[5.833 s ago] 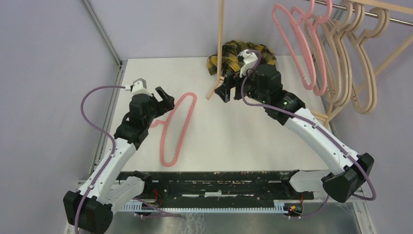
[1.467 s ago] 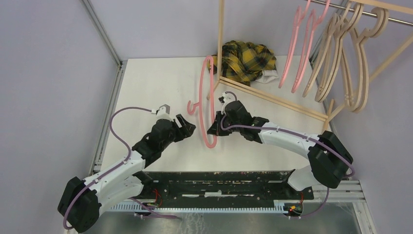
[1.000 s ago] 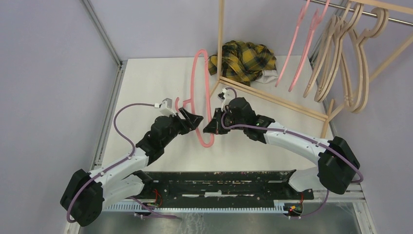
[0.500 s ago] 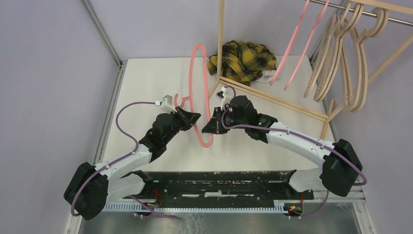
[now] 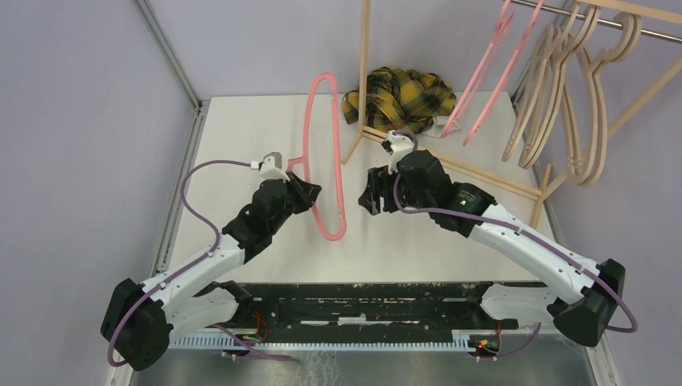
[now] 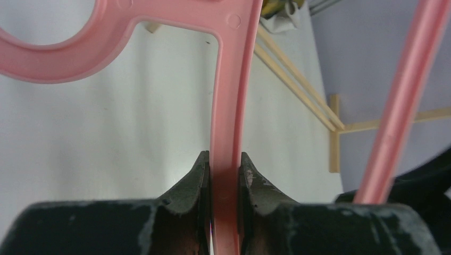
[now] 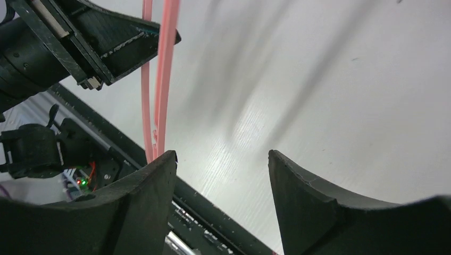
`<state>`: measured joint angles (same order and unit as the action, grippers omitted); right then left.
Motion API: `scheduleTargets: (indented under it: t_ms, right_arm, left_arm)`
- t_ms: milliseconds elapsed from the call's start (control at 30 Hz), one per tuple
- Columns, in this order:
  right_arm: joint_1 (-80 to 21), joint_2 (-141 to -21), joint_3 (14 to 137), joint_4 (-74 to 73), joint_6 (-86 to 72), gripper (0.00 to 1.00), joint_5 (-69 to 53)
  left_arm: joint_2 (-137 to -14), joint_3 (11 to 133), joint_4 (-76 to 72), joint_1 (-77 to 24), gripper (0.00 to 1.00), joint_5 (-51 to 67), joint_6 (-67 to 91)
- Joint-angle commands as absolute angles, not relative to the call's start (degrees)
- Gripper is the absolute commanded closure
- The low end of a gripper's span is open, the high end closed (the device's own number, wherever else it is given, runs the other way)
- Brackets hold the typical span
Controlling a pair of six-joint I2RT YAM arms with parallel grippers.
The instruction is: Organize the hangers
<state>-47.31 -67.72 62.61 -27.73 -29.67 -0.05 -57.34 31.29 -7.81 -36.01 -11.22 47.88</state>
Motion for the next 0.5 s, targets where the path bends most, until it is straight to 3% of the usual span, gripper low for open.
scheduleTargets:
  t_ms: [0,467]
  right_arm:
    - [-49.91,-66.71,68.51,-32.59,-23.8,0.29,5.96]
    - [-64.58,-80.09,74.07,-27.01,-22.81,0.3,9.1]
  left_arm:
    - [-59.44,39.02,4.56,-35.99,0.97,-21.56,41.87]
    - [-72.05,53.98,14.26,-36.87,0.97,-19.67,41.18]
